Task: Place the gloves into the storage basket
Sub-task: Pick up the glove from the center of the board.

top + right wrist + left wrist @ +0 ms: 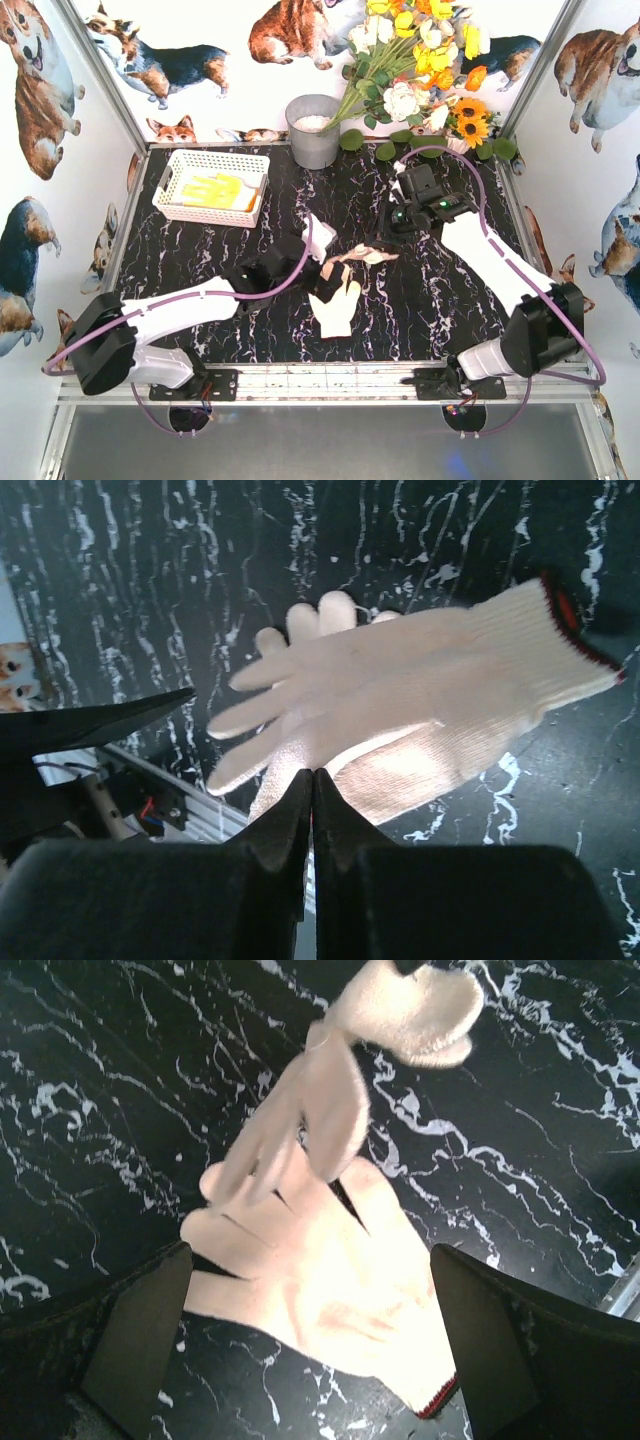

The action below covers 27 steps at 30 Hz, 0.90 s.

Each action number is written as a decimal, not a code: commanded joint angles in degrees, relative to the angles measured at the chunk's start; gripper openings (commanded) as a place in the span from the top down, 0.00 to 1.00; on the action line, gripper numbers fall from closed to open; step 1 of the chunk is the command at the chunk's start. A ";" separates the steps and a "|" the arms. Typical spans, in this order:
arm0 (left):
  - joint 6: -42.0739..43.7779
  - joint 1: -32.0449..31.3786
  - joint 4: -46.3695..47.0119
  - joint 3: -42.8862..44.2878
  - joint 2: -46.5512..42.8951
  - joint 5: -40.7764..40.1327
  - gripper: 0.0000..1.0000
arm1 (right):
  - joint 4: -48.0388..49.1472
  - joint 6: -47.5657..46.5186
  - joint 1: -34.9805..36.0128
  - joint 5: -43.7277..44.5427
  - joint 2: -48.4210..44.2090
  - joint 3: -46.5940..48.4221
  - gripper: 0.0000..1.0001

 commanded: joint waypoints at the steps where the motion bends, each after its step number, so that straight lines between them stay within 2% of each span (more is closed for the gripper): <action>1: 2.66 -0.23 10.43 0.96 1.13 0.80 0.00 | 1.08 1.78 -0.37 -4.88 -2.74 2.80 1.00; 5: 3.67 -0.31 13.36 1.20 2.65 2.60 0.00 | 1.69 2.59 -0.38 -7.21 -3.68 3.16 1.00; 10: 5.09 -0.29 14.14 1.45 3.97 -0.95 0.00 | 1.15 2.31 -0.40 -10.72 -3.70 4.31 1.00; 22: 9.85 -0.31 7.99 0.97 -1.16 -6.42 0.00 | -3.35 -2.50 -0.40 -13.80 -5.11 7.30 1.00; 27: 14.12 -0.31 4.03 4.20 -1.35 -2.46 0.00 | -6.72 -4.81 -0.38 -15.60 -4.68 9.39 1.00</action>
